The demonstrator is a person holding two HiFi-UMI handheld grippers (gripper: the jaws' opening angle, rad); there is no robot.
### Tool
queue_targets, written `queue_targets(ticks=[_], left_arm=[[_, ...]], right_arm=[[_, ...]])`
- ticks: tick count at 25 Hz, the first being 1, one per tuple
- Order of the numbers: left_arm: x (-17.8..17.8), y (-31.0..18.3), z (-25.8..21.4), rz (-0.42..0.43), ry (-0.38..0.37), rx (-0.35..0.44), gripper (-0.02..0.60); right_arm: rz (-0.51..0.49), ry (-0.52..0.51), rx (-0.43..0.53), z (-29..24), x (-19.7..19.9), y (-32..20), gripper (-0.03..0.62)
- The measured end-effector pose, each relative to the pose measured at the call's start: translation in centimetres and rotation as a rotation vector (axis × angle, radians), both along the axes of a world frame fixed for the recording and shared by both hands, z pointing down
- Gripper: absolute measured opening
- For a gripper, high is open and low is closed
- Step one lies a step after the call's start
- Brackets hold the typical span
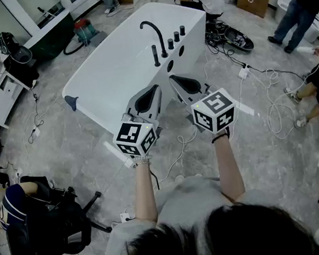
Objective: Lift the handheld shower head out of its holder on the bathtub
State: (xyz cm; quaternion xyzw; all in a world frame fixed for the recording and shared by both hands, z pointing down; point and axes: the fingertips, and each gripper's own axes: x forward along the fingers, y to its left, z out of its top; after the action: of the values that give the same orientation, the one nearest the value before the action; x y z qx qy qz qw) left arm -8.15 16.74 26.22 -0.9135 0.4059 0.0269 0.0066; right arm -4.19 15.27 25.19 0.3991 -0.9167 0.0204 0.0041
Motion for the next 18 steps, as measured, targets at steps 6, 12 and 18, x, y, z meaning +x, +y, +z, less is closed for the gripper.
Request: queue_targets(ticks=[6, 12, 18], left_arm=[[-0.3, -0.3, -0.2, 0.011, 0.006, 0.002, 0.006], [-0.6, -0.9, -0.4, 0.027, 0.013, 0.005, 0.006], [-1.4, -1.0, 0.5, 0.047, 0.017, -0.012, 0.006]], right_arm=[[0.01, 0.001, 0.003, -0.3, -0.3, -0.3, -0.002], [0.033, 0.0, 0.002, -0.3, -0.3, -0.8, -0.002], [0.065, -0.049, -0.017, 0.4, -0.6, -1.0, -0.002]])
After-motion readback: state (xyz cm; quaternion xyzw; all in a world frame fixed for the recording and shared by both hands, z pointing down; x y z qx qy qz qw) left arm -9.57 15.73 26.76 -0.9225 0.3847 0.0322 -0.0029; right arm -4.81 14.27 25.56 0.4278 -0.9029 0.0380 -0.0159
